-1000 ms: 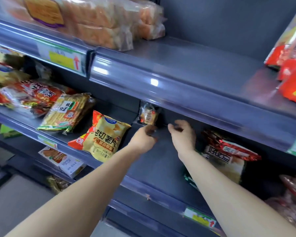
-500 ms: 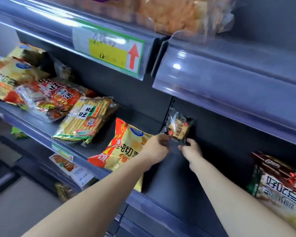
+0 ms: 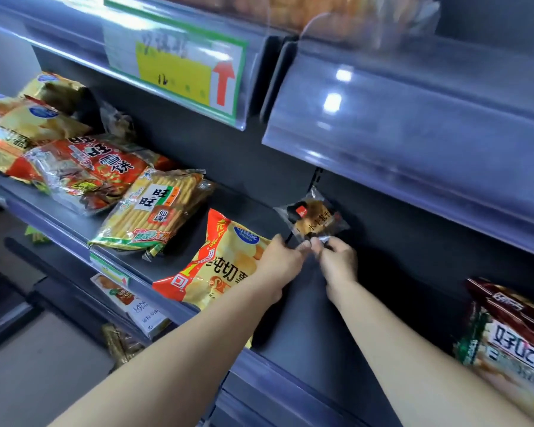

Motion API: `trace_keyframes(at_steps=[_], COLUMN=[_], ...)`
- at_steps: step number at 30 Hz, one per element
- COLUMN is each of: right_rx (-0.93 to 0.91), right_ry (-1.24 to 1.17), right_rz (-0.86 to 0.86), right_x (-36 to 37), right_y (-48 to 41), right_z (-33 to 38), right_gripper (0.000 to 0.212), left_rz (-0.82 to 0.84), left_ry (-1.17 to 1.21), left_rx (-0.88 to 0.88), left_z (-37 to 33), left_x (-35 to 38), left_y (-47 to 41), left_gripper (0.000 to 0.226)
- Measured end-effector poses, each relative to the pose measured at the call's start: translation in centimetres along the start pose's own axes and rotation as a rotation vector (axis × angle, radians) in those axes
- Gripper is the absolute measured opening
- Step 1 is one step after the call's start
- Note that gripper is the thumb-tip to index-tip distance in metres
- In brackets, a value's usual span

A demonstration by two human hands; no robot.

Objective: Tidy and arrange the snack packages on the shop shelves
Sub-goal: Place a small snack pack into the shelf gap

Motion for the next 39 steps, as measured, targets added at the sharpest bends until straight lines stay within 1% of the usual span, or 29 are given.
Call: trace_keyframes(at_steps=[2,4,5,7,9,11,13,15,17,18,19,20,22,23,25,27,29,31,34,36,39], right_rx=[-0.006,-0.027,-0.050,-0.154,-0.274,-0.293,-0.219,-0.028,0.129,0.161,0.177,0.181,0.180,0.178,0.183,0.191,0.200,0.196,0.209,0.225,0.237], right_ry=[-0.113,-0.159,-0.151,-0.056,0.054,0.067,0.028,-0.112,-0.288,-0.370,-0.441,-0.491,-0.517,-0.509,-0.479,-0.461,-0.475,-0.496,-0.543,-0.550,-0.563], right_rz=[0.038,0.085,0.106,0.147,0.173,0.194,0.188,0.101,-0.037,-0.086,-0.116,-0.127,-0.115,-0.117,-0.168,-0.251,-0.340,-0.402,-0.459,-0.509,-0.560], right_x=[-0.2,-0.8,-1.2,-2.4,-3.7,-4.9,-6.6,-8.7,-11.1,-12.2,-13.4,-14.4,-16.6,-17.7,-20.3,-23.3,-26.5,-29.7,-34.5,-38.0,-43.9], right_y=[1.5,3.1,3.9,5.6,7.4,9.0,10.6,12.1,13.5,14.2,14.9,15.7,17.6,18.5,19.9,21.0,22.0,22.8,23.9,24.5,24.9], right_z=[1.7,3.3,3.9,5.1,6.3,7.4,8.1,7.9,7.5,7.5,7.6,7.9,8.8,9.0,8.9,8.8,8.8,8.7,8.1,7.0,4.4], right_gripper=[0.008,0.004,0.004,0.007,0.007,0.004,0.014,0.029,0.041,0.043,0.040,0.034,0.015,0.010,0.013,0.015,0.015,0.014,0.012,0.010,0.009], left_rz=[-0.037,-0.028,-0.017,0.039,0.070,0.065,0.102,0.184,0.273,0.323,0.365,0.396,0.445,0.462,0.499,0.530,0.563,0.600,0.667,0.707,0.709], left_ry=[0.063,0.252,0.361,0.529,0.629,0.674,0.643,0.585,0.543,0.521,0.483,0.433,0.349,0.322,0.302,0.295,0.296,0.272,0.165,0.056,-0.020], left_rx=[-0.044,-0.090,-0.131,-0.197,-0.176,-0.125,-0.067,-0.022,-0.004,-0.010,-0.021,-0.028,-0.028,-0.019,-0.001,0.006,0.013,0.023,0.022,0.002,0.033], left_z=[-0.4,-1.0,-1.1,-1.5,-1.8,-1.9,-2.1,-2.3,-1.9,-1.6,-1.2,-0.8,0.0,0.4,1.2,1.8,2.5,3.1,3.8,4.6,5.8], left_x=[0.2,0.0,-0.2,-0.3,-0.2,-0.1,-0.1,-0.2,-0.3,-0.3,-0.2,0.1,1.0,1.6,3.4,5.7,8.2,11.2,16.0,19.5,25.6], left_y=[0.5,1.5,2.0,3.4,4.9,6.8,9.2,11.9,14.6,15.9,17.0,17.9,19.5,20.2,21.7,23.2,24.7,26.1,27.9,29.0,30.9], left_gripper=[0.060,0.058,0.058,0.057,0.059,0.055,0.039,0.020,0.015,0.015,0.014,0.014,0.019,0.021,0.020,0.024,0.030,0.031,0.027,0.033,0.031])
Point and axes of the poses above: each hand's wrist, its own y-axis away from the middle knuckle, its own x-axis out of the palm, z = x × y, the point moved 4 cm from there along -y, towards the middle knuckle, and after that the axes turned 15 degrees about -x, right-handed, at the moved point
